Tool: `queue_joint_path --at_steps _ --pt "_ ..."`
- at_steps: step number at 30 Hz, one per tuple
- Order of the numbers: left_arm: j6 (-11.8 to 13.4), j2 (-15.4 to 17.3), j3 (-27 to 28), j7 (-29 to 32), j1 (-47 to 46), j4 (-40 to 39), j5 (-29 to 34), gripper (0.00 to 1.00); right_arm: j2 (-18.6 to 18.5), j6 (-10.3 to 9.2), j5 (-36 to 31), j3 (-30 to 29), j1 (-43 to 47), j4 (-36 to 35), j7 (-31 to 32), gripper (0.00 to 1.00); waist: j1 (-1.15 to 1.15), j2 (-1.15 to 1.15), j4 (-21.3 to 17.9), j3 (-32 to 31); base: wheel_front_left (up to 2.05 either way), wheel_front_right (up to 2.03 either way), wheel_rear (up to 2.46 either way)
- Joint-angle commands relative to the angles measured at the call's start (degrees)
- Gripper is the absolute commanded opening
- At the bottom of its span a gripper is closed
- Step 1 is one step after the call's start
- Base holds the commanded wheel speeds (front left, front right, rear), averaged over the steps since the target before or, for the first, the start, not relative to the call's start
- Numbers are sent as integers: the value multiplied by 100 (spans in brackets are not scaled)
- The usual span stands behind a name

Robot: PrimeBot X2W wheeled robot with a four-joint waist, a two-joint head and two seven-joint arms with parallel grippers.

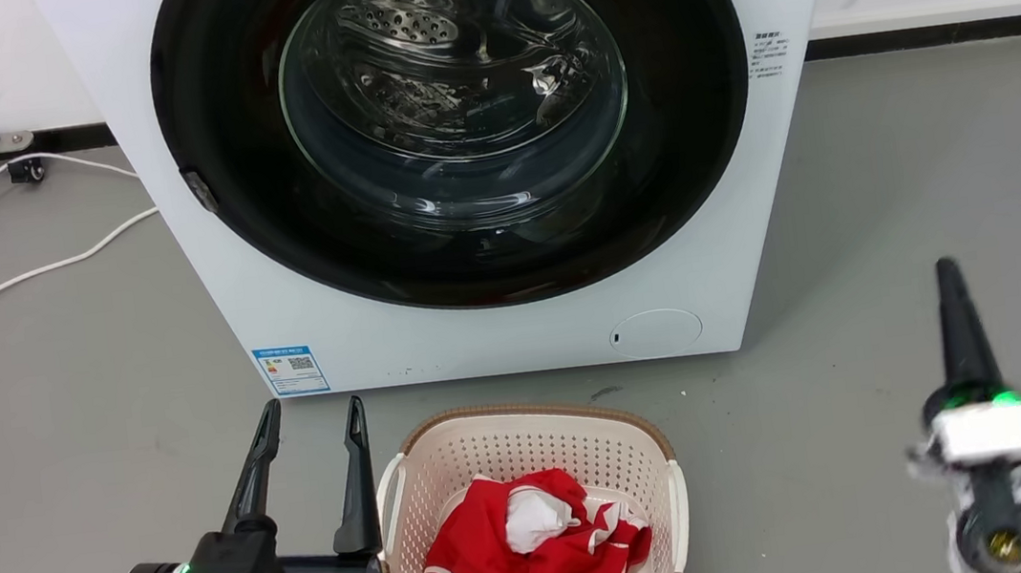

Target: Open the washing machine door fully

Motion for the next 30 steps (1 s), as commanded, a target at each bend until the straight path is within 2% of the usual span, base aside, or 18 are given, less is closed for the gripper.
queue_joint_path --at_steps 1,7,10,13,18,26,30 --pt "-16 -10 1 -28 -96 3 -16 100 16 -1 542 -39 -180 59 -25 0 0 0 4 11 0 0 0" --pt "-34 -18 10 -23 -176 -21 -57 100 10 -1 2517 -428 -1010 445 232 0 0 0 -13 119 0 0 0" --pt "-53 -20 26 -23 -263 -50 -59 100 -17 -1 3176 -755 -1522 761 481 0 0 0 -16 220 0 0 0" --pt "-66 -23 50 -23 -308 -64 -72 100 -215 -1 3528 -917 -2102 1236 768 0 0 0 -11 298 0 0 0" --pt "-112 -27 88 -23 -388 -103 -114 100 -630 -1 3703 -882 -3087 2103 1196 0 0 0 10 413 0 0 0" --pt "-217 -29 51 -22 -610 -170 -61 100 -1273 -1 3346 -398 -4631 3579 1782 0 0 0 97 688 0 0 0" --pt "-243 -29 28 -22 -710 -215 -26 100 -1462 -1 3123 -112 -5211 4005 2145 0 0 0 121 893 0 0 0"
